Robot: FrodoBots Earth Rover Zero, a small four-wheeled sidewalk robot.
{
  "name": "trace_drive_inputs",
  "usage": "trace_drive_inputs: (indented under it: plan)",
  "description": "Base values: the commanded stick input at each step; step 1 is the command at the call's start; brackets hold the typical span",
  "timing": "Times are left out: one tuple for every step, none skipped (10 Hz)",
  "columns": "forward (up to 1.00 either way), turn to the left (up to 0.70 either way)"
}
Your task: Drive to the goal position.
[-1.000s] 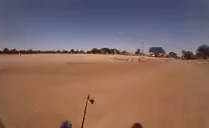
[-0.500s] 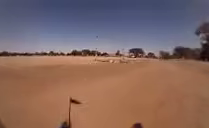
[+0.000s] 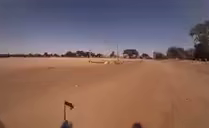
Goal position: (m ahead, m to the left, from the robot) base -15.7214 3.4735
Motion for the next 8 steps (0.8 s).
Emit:
trace_drive_inputs:
  plan:
    - [0.7,0.03]
    - [0.7,0.16]
    - [0.7,0.27]
    - [0.7,0.27]
    - [0.7,0.27]
    - [0.7,0.27]
    - [0.7,0.27]
    - [0.7,0.27]
